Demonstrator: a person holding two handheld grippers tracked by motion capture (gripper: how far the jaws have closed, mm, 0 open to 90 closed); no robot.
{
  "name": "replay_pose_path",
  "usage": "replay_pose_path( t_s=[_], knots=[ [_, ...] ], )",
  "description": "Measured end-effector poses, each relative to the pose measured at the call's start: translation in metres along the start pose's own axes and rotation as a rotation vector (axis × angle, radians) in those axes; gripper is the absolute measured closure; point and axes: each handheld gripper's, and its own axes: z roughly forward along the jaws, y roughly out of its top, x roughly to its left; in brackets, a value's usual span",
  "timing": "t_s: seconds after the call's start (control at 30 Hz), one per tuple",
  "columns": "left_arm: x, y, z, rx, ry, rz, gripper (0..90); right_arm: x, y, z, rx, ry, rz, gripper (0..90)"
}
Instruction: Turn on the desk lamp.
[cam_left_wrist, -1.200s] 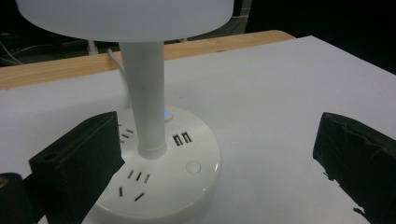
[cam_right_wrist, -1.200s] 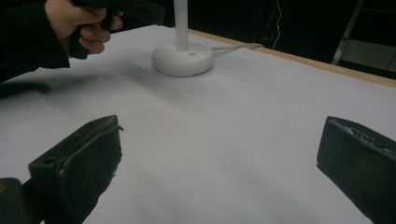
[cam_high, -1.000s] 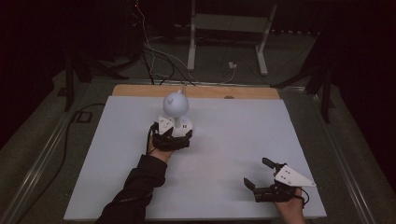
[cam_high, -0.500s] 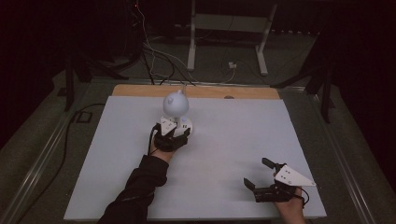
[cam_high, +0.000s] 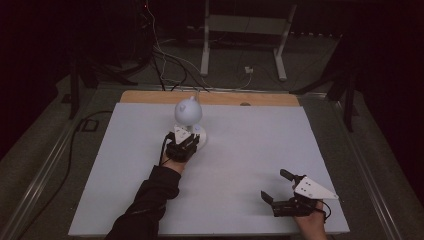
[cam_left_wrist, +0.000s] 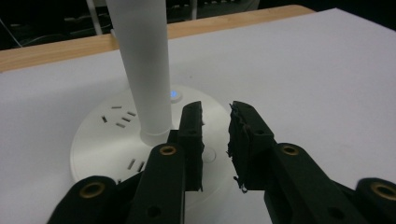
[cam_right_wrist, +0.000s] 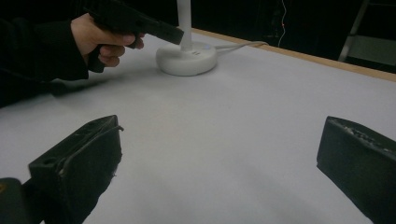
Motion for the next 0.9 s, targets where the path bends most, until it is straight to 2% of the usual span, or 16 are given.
replay_pose_path(
  t_s=[0.23, 0.37, 0.47, 0.9],
  knots=[
    [0.003, -0.002, 0.007, 0.048, -0.011, -0.002, 90.0, 0.0, 0.0, 0.0, 0.001, 0.001, 0.001, 0.0],
    [0.004, -0.002, 0.009, 0.052, -0.02, 0.007, 90.0, 0.0, 0.0, 0.0, 0.001, 0.001, 0.001, 0.0],
    [0.002, -0.003, 0.011, 0.056, -0.017, 0.051, 90.0, 0.0, 0.0, 0.0, 0.001, 0.001, 0.002, 0.0],
    [0.004, -0.004, 0.018, 0.067, -0.003, 0.082, 90.0, 0.0, 0.0, 0.0, 0.0, 0.003, 0.006, 0.0]
  ],
)
